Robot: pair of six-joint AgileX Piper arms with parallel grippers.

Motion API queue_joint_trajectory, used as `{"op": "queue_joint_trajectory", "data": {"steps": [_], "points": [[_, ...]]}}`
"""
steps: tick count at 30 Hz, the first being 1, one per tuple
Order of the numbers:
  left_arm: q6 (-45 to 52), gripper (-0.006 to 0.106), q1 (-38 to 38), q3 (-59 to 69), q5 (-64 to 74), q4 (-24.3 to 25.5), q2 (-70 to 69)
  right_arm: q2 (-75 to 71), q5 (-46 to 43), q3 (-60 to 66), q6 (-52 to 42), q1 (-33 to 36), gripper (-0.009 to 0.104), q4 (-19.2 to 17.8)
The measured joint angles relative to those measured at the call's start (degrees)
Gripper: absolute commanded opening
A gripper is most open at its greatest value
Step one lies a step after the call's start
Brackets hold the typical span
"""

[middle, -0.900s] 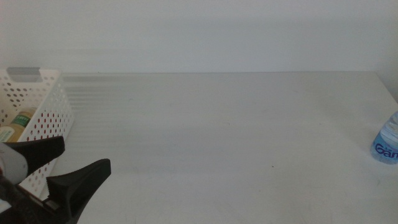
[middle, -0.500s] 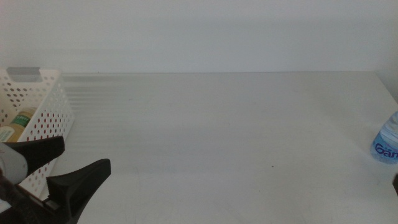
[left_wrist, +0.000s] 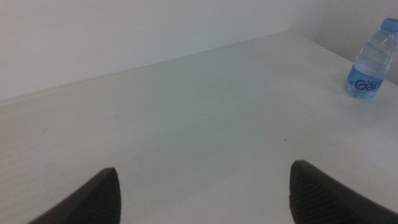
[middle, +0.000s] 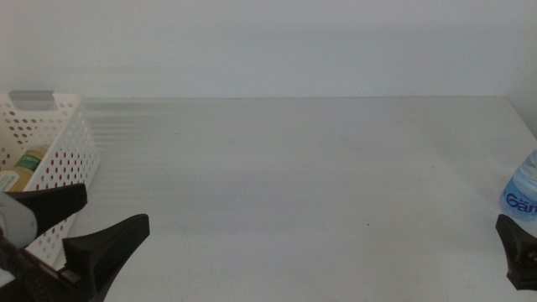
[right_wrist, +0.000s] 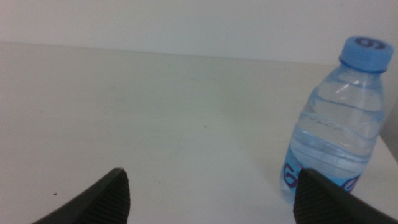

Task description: Use arms to grab the bottles and put them into the dustbin to the left of the table.

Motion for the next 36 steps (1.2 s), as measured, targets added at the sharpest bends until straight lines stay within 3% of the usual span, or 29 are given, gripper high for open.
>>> {"op": "queue_joint_trajectory", "data": {"steps": [11, 20, 27, 36], "points": [[0.0, 0.088, 0.0, 0.0, 0.0, 0.0, 0.0, 8.2, -9.6, -0.1, 0.4, 0.0, 0.075, 0.4], [0.0, 0.088, 0.0, 0.0, 0.0, 0.0, 0.0, 11.8, -11.1, -0.2, -1.1, -6.2, 0.075, 9.0], [0.0, 0.088, 0.0, 0.0, 0.0, 0.0, 0.0, 17.1, -14.6, -0.3, -1.2, -11.1, 0.075, 9.5], [0.0, 0.088, 0.0, 0.0, 0.1, 0.0, 0.0, 28.4, -21.5, -6.3, -3.1, -11.4, 0.075, 8.2]]}}
